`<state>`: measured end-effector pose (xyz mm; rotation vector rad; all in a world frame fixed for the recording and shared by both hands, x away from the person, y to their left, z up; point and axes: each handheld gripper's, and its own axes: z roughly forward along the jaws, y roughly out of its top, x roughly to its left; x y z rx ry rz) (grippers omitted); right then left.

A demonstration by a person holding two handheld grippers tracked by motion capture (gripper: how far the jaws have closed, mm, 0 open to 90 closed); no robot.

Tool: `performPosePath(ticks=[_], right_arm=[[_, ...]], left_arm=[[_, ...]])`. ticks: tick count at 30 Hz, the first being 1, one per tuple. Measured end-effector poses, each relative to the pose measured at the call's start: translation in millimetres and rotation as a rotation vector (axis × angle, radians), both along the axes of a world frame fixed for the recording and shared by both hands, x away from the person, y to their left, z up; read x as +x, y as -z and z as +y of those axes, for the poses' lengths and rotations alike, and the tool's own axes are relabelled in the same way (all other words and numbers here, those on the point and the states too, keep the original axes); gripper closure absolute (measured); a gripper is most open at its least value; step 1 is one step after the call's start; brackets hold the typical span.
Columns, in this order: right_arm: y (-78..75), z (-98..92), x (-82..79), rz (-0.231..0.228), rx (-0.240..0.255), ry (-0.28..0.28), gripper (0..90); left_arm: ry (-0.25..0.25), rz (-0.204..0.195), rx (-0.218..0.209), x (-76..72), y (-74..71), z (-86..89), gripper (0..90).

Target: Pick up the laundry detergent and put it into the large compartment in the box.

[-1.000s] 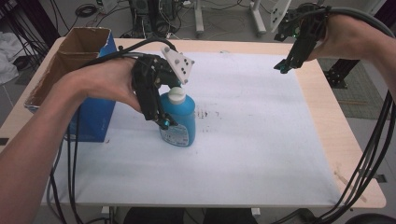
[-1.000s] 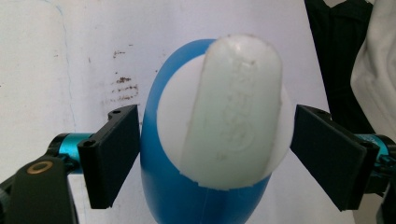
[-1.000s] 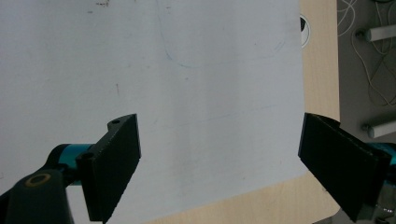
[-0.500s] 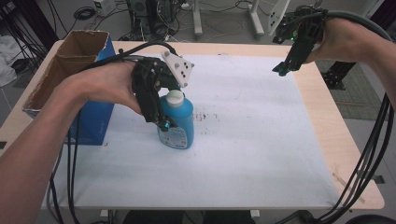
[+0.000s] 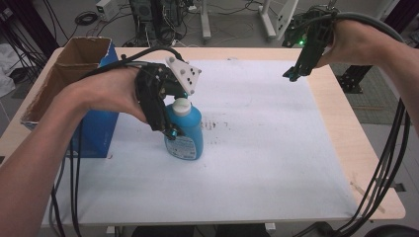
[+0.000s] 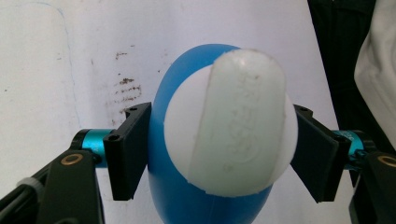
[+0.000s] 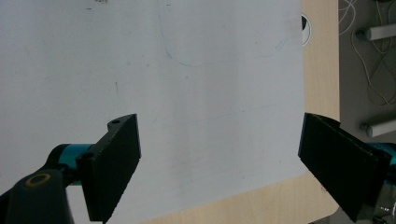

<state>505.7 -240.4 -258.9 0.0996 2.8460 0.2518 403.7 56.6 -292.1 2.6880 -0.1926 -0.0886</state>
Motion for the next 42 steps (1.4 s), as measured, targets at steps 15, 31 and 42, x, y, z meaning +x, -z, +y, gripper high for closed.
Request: performPosePath(ticks=[15,31,42], right_arm=[[1.1,-3.1,-0.3,-0.003,0.006,0.0,12.2],[-0.2,-6.4,-1.7,-0.008,0.01,0.006,12.3],[-0.9,-6.5,-1.9,-0.015,0.013,0.003,12.2]], left_arm=[[0.016,-0.013,0.019,1.7,-1.9,-2.2,37.1],[-0.045,-0.004,0.044,3.9,-4.8,-4.5,37.6],[-0.071,-0.027,0.065,5.7,-34.9,-8.3,37.7]])
